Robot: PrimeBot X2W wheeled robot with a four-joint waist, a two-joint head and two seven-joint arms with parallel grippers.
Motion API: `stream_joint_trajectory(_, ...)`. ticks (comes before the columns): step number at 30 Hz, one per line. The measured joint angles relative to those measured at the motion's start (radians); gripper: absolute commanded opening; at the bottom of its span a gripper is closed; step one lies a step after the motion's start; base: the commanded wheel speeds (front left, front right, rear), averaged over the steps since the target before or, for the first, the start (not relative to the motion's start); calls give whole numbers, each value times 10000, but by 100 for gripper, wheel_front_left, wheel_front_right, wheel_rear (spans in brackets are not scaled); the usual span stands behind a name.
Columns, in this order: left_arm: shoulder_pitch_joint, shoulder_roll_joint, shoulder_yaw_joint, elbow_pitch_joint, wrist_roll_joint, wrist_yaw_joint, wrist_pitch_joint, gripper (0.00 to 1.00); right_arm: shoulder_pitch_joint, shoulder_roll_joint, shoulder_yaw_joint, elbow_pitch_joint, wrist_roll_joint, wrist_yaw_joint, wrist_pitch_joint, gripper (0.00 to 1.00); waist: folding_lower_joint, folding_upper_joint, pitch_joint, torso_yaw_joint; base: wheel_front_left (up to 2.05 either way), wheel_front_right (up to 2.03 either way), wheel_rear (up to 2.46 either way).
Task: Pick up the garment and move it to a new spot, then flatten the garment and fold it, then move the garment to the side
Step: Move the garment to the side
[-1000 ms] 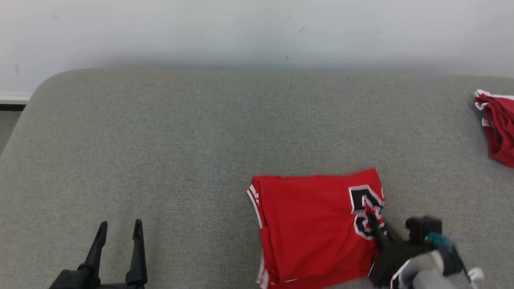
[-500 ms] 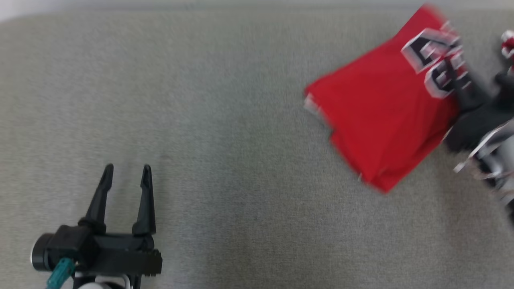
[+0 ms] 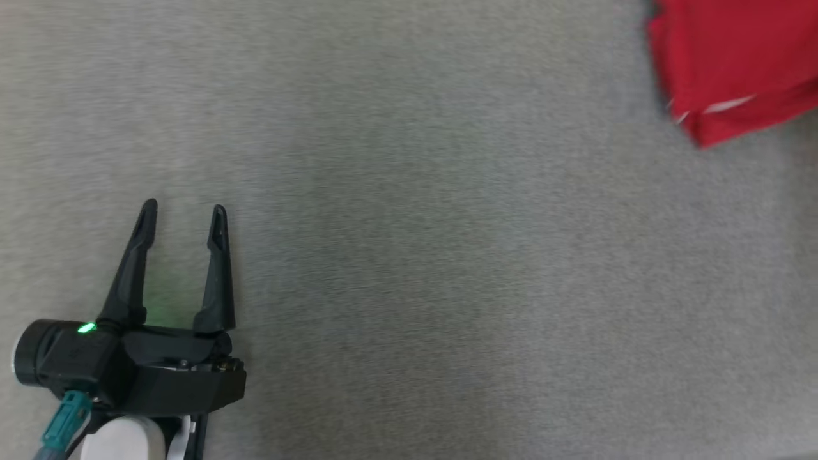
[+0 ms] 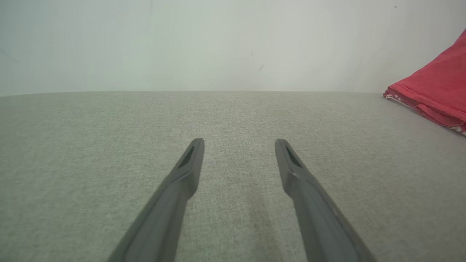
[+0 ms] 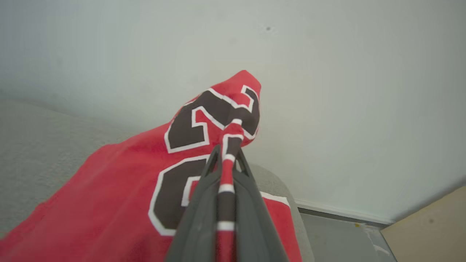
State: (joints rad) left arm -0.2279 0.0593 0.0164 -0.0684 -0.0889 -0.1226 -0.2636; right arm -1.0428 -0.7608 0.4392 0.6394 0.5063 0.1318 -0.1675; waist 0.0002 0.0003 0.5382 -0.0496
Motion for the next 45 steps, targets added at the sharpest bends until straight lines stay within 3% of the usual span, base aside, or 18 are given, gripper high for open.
stream_joint_trajectory(6,62,184,50,-573,155,-10,-2,100,-723,-621,-391,433,100,2,522,0,-1,-1,580,-786,0,0,0)
stream_joint_trajectory(15,66,284,-12,-1014,263,-21,-6,100,-1294,-1110,-196,1340,-249,2,794,0,-3,-3,1134,-1199,0,0,0)
stream_joint_trajectory(16,65,291,-12,-1030,263,-21,-8,100,-1360,-1099,-132,1440,-313,2,794,23,-3,-3,1169,-1208,0,0,0)
stream_joint_trajectory(17,65,295,-17,-1039,263,-21,-8,100,-1442,-1083,-75,1547,-403,2,782,75,-3,-3,1200,-1211,0,0,0)
stream_joint_trajectory(18,62,297,-23,-1049,263,-21,-12,100,-1528,-1068,-12,1638,-504,2,729,100,-3,-3,1225,-1208,0,0,0)
stream_joint_trajectory(32,169,144,242,-633,12,-23,-4,100,-2082,-483,71,2527,-1189,2,-357,100,-2,-2,538,-913,0,0,0)
stream_joint_trajectory(39,988,50,790,-238,-167,48,-2,100,-1104,629,-40,1697,-976,0,-888,100,-3,-3,-561,-747,0,0,0)
stream_joint_trajectory(45,1778,10,1296,-25,-274,71,-2,100,586,1720,-568,169,-1039,2,-941,100,-4,-3,-1727,-618,0,0,0)
